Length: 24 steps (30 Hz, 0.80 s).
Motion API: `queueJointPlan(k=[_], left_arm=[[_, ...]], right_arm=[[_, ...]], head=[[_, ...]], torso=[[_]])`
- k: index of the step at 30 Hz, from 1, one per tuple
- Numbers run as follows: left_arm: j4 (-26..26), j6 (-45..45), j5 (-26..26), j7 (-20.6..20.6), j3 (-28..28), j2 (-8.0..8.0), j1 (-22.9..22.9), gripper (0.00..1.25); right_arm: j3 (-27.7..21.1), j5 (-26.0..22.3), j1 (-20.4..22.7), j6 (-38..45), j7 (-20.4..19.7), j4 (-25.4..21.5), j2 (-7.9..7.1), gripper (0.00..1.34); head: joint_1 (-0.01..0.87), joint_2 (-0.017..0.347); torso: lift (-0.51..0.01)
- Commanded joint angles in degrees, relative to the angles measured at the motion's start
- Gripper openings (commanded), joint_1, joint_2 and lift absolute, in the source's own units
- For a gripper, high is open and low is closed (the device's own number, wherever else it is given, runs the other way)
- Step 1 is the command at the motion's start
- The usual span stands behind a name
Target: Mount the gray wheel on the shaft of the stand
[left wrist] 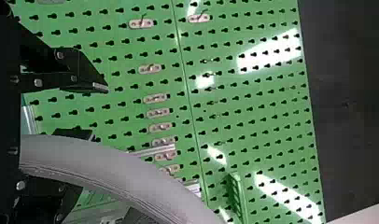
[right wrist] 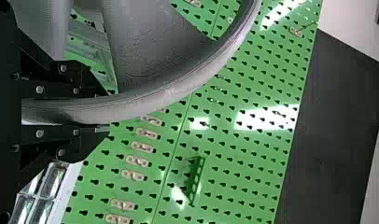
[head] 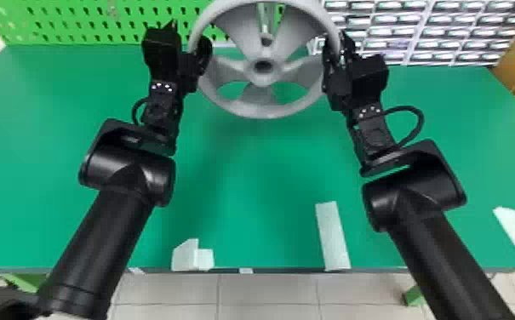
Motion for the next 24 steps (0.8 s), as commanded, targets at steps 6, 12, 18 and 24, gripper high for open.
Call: queueJointPlan(k=[6,12,18,24], left_arm=[[0.4,0.0,-0.3,2.3,0.7,0.00,-0.9,0.44],[0.4,1.1,0.2,2.2,0.4,0.00,-1.2,0.44],[0.4,2.3,0.2,2.3,0.3,0.00,-1.3,0.44],[0.4,3.7,0.2,2.2,0.1,0.00,-1.3,0.45]], right_arm=[[0.0,-0.2,-0.7,0.1,-1.6,0.6,0.00,0.16],[0.2,-1.2,-1.0,1.2,-1.6,0.6,0.00,0.16],[0.4,-2.5,-1.1,3.2,-1.6,0.5,0.00,0.16],[0.4,-3.3,-1.0,5.1,-1.6,0.3,-0.09,0.16]], head=[[0.865,0.052],[0.865,0.052],[0.865,0.052],[0.865,0.052]], torso=[[-0.101],[-0.101],[-0.101],[-0.101]])
